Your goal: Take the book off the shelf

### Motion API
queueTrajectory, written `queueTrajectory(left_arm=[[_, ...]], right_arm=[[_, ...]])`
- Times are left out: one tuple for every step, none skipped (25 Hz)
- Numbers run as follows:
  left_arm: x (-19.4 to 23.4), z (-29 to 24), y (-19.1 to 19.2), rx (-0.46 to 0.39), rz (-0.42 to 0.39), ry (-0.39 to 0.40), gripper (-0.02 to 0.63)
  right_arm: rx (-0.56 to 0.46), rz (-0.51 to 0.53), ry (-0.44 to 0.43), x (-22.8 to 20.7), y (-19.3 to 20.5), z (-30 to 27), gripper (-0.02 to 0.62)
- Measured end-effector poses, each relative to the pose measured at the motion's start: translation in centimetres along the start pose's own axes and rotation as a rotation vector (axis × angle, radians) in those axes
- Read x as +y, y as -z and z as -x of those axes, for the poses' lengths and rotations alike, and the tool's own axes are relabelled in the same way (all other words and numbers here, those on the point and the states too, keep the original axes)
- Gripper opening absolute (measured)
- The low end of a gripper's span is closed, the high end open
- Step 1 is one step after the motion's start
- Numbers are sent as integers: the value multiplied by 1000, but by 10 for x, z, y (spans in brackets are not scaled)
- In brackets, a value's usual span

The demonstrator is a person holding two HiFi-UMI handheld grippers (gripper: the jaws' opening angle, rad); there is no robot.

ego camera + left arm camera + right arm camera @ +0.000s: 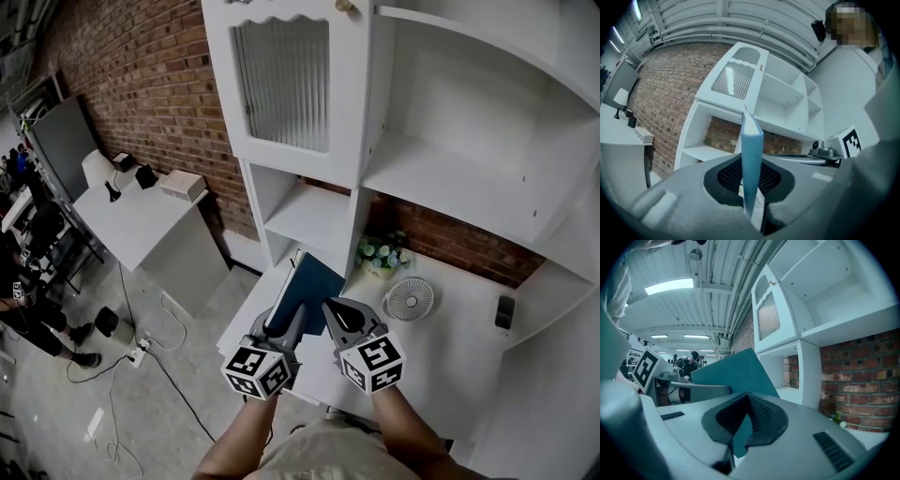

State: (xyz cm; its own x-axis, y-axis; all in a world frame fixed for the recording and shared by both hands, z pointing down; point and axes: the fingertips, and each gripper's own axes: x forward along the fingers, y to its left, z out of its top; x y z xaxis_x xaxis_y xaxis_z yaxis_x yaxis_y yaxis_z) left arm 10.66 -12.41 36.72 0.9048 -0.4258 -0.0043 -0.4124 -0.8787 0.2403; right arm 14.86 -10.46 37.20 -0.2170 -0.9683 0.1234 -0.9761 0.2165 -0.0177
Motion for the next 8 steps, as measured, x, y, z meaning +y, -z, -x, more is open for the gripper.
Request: queueTrajectory(left_arm=[[0, 0, 0, 1, 2, 0, 46], [0, -1, 1, 2, 3, 1, 46], [-1, -1, 1, 4, 3, 1, 46], [-1, -2, 2, 5, 3, 2, 46], [-2, -3, 2, 6, 2, 3, 46], [-3, -4, 2, 7, 2, 4, 46], [-3, -4, 2, 8, 3, 5, 46], [-4, -5, 3, 8, 3, 6, 46]], right_arm=[[1, -2, 1, -1, 0, 0, 14], [1, -3, 1, -1, 0, 0, 14], [2, -3, 1, -2, 1, 0, 14], [4, -3, 1, -2, 1, 0, 14], [6, -3, 0, -2, 2, 0, 14], [8, -3, -1, -3, 3, 1, 14], [10, -3, -2, -3, 3, 1, 14], [13, -4, -3, -4, 4, 0, 14]])
